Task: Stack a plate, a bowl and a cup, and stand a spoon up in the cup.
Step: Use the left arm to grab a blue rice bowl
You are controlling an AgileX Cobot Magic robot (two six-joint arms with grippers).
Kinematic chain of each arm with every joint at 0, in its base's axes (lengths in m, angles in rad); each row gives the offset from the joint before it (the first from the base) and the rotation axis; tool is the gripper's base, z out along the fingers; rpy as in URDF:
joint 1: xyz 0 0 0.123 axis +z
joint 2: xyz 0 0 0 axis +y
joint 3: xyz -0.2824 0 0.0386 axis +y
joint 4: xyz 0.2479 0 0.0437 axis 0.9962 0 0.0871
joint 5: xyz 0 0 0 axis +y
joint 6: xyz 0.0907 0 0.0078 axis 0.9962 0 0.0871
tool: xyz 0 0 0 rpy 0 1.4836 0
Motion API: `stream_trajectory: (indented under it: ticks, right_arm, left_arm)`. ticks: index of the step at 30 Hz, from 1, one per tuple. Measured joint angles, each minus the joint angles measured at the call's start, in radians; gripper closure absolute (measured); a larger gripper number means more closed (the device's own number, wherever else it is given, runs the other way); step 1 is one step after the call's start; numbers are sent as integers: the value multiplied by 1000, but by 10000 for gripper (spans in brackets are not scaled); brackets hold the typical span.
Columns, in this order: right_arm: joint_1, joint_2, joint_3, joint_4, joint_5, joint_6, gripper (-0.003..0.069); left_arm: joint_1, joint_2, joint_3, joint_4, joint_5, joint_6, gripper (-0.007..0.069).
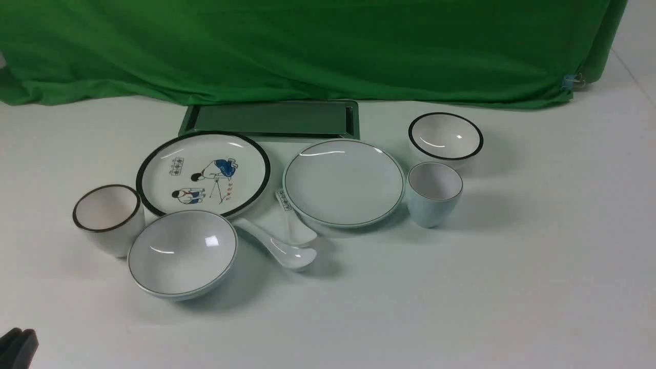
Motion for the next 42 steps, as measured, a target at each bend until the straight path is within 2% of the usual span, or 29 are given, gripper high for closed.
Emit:
stream_trajectory:
  ticks: [35,39,42]
  right_arm:
    - [0,0,0,0,1,0,418]
    - [0,0,0,0,0,0,418]
    - [0,0,0,0,-51,-2,418]
  left_arm:
    - [0,0,0,21,-1,0,631]
    - [0,0,0,26,-59,0,631]
    - [0,0,0,27,-217,0,631]
